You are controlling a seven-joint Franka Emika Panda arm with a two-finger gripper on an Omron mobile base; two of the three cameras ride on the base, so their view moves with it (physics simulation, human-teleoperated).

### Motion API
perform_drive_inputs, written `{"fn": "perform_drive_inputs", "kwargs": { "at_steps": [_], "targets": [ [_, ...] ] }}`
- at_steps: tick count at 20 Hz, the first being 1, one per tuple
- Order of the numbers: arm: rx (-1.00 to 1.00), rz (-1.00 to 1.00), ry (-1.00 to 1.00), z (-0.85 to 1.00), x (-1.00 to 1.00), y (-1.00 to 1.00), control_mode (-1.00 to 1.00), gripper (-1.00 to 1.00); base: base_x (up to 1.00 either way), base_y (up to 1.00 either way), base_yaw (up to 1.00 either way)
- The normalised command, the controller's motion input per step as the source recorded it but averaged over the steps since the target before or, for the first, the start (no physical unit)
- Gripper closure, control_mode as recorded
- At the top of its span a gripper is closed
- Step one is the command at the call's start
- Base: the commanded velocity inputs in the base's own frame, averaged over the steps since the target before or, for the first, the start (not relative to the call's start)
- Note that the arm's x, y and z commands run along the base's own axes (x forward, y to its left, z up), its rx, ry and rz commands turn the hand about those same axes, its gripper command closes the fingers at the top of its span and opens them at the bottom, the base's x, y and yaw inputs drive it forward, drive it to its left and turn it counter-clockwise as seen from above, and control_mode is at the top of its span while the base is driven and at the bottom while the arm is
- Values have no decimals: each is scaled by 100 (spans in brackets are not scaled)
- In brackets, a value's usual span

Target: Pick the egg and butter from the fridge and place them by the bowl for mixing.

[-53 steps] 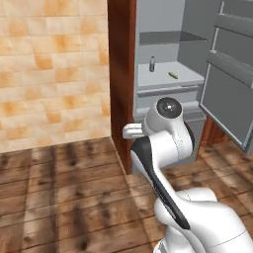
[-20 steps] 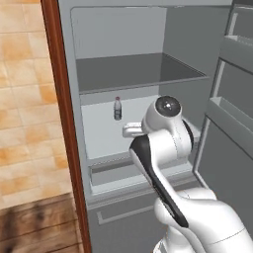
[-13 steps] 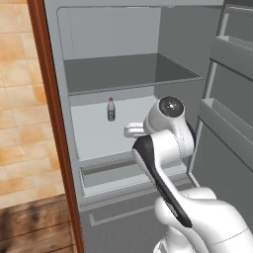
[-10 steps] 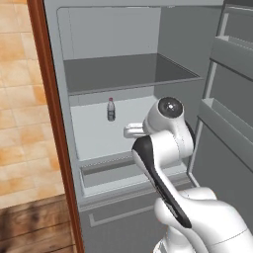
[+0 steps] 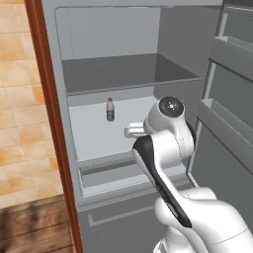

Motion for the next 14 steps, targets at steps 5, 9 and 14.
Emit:
{"fn": "perform_drive_inputs", "kwargs": {
  "at_steps": [5, 9, 14],
  "targets": [
    [2, 15, 4, -6, 0, -41, -100, -100, 0, 0, 0],
    [-2, 5, 3, -7, 0, -2, -100, -100, 0, 0, 0],
    [-6, 0, 0, -29, 16, -1, -100, -100, 0, 0, 0]
  ]
}}
